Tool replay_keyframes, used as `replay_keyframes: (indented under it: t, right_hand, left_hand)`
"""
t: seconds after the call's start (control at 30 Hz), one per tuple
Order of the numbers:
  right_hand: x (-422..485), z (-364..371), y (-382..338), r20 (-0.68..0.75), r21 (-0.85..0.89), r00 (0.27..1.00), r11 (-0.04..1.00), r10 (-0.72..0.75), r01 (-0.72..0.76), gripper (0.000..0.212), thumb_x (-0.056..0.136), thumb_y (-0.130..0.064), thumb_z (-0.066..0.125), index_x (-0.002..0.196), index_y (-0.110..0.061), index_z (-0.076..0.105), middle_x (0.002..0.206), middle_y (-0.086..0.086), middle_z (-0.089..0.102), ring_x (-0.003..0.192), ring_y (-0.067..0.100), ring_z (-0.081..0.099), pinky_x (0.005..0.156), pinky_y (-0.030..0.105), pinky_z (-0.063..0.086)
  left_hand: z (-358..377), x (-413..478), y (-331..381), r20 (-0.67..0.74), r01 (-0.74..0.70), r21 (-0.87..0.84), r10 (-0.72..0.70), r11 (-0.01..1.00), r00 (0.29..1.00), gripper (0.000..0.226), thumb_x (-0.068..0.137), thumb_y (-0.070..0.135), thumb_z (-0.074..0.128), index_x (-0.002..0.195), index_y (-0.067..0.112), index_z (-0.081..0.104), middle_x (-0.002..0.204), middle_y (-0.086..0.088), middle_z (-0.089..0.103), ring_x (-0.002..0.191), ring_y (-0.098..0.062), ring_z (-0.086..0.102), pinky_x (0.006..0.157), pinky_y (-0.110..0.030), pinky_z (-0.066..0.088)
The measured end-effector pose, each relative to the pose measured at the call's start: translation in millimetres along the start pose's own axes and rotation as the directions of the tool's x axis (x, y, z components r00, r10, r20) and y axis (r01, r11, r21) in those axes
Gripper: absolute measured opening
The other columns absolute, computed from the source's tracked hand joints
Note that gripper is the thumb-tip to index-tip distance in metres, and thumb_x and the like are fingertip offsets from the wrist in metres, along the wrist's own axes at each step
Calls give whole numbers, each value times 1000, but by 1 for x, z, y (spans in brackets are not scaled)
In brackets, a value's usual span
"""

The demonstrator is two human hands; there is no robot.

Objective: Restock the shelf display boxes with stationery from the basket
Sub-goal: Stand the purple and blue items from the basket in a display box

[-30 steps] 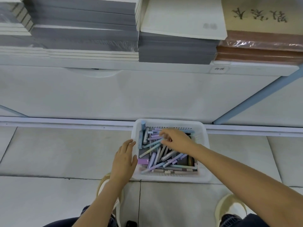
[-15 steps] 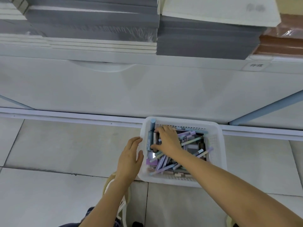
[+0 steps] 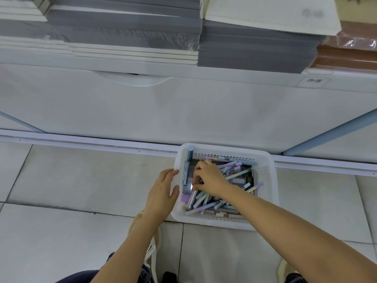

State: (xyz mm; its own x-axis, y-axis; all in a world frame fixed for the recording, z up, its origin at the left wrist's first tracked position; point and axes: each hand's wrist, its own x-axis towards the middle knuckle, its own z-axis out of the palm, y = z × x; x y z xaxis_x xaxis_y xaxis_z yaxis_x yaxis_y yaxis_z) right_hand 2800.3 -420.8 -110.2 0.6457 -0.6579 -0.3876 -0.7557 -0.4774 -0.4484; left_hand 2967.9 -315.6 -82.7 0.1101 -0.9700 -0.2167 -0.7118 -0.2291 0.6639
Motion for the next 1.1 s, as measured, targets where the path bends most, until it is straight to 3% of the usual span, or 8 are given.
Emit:
replay_keyframes:
  t: [0.2, 0.37, 0.5, 0.7, 0.8, 0.87, 0.97, 1.1]
  right_hand:
    - [-19, 2, 7, 121, -53, 986, 991, -117, 124, 48, 87, -40, 66, 131, -23, 56, 121, -2, 52, 114, 17, 38, 87, 33, 32]
    - [-18, 0, 2, 125, 68, 989, 995, -75, 67, 43, 84, -47, 67, 119, -22, 60, 108, -2, 61, 101, 16, 47, 78, 30, 32]
    - [-16, 1, -14, 88, 287, 996, 958, -14, -11, 30, 86, -39, 69, 101, -14, 60, 95, 3, 64, 85, 19, 59, 75, 35, 49]
    - [-19, -16, -16, -17, 708, 990, 701, 140, -87, 13, 87, -16, 70, 89, -9, 59, 91, 7, 70, 85, 18, 69, 83, 38, 57]
    - [-15, -35, -14, -55, 825, 982, 563, 182, -58, 11, 87, -17, 71, 88, -12, 61, 90, 4, 72, 85, 16, 70, 83, 31, 57]
    - [-11, -40, -15, -52, 867, 986, 497, 159, -35, 9, 88, -17, 69, 89, -12, 62, 87, 1, 72, 82, 17, 69, 80, 28, 56]
    - [-5, -34, -15, -78, 837, 978, 546, 194, -42, 11, 94, -21, 61, 102, -15, 65, 91, -7, 70, 81, 9, 63, 80, 27, 52]
    - [13, -14, -17, -25, 566, 965, 799, 261, -202, 45, 94, -28, 61, 134, -11, 51, 121, 8, 57, 98, 16, 56, 97, 40, 46]
  left_hand:
    - [0, -2, 0, -7, 21, -34, -22, 999, 1000, 44, 98, 16, 53, 141, 13, 45, 142, -3, 44, 114, -15, 53, 92, -25, 47]
    - [2, -6, -1, 11, 31, -53, -31, 998, 999, 48, 99, 15, 51, 145, 17, 40, 141, -1, 46, 114, -15, 53, 91, -23, 45]
    - [0, -8, -2, 31, 29, -57, -27, 998, 999, 48, 99, 16, 50, 146, 17, 40, 141, -1, 46, 115, -15, 53, 93, -24, 46]
    - [-5, -4, 9, -109, 27, -88, -37, 996, 993, 29, 95, 24, 60, 122, 16, 61, 113, -1, 54, 90, -13, 56, 76, -23, 48]
    - [-7, 6, 24, 36, 107, -345, -100, 932, 994, 20, 95, 28, 61, 114, 24, 60, 91, 6, 65, 74, -5, 63, 66, -15, 48]
    - [-5, 10, 29, 150, 136, -408, -80, 903, 985, 10, 98, 21, 55, 105, 16, 60, 80, 1, 67, 66, -7, 62, 64, -21, 50]
    - [-5, 13, 21, 118, 202, -450, -166, 870, 979, 13, 101, 14, 47, 100, 6, 57, 72, -4, 58, 63, -15, 53, 63, -32, 48]
    - [-7, 13, 2, 68, 353, -552, -382, 755, 922, 18, 101, 22, 47, 91, 9, 54, 68, 0, 47, 62, -15, 43, 60, -30, 40]
